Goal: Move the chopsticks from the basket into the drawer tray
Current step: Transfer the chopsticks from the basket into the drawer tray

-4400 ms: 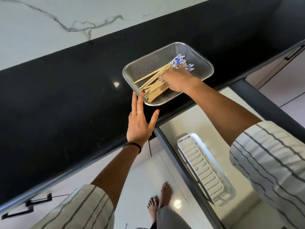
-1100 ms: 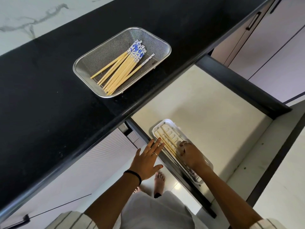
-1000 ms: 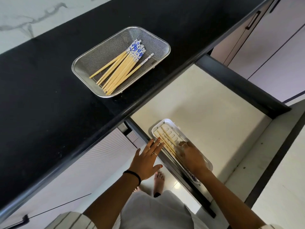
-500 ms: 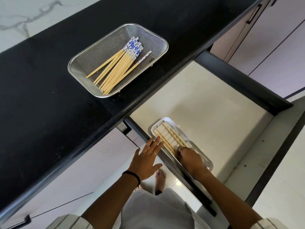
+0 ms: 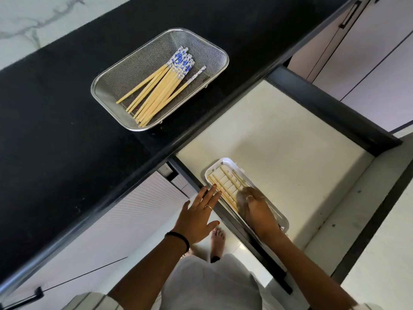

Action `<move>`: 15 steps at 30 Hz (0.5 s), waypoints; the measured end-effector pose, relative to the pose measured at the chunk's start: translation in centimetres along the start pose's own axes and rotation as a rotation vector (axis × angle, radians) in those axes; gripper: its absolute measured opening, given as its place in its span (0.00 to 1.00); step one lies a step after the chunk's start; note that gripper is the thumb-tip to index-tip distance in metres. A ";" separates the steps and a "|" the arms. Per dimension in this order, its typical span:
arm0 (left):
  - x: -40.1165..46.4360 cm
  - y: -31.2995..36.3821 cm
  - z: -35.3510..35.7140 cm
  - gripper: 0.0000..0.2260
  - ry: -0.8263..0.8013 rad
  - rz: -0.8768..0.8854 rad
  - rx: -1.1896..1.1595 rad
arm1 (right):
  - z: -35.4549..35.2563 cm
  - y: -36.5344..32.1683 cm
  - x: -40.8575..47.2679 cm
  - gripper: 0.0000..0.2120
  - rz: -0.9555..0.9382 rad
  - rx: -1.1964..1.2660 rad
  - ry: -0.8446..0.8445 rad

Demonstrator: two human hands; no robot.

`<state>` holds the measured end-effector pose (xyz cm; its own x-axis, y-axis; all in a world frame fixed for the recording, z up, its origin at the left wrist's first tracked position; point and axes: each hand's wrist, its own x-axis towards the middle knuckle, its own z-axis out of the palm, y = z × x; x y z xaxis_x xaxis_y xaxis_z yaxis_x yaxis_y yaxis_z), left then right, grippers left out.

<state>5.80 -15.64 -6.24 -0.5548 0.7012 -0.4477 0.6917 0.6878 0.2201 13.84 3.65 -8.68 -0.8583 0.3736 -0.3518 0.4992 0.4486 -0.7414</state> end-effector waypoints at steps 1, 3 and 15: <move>0.0 0.0 0.0 0.35 0.001 -0.001 0.000 | 0.2 0.4 0.0 0.09 0.000 0.021 -0.023; 0.0 0.1 -0.1 0.35 -0.002 0.000 0.003 | 0.8 1.1 0.4 0.06 -0.003 -0.010 -0.061; -0.1 0.0 -0.5 0.34 -0.016 0.001 0.009 | 0.3 2.4 0.9 0.16 -0.191 -0.099 -0.079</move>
<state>5.63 -15.65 -5.81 -0.5465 0.6989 -0.4614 0.6964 0.6853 0.2131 14.21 4.86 -10.98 -0.9429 0.2114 -0.2573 0.3330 0.5837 -0.7406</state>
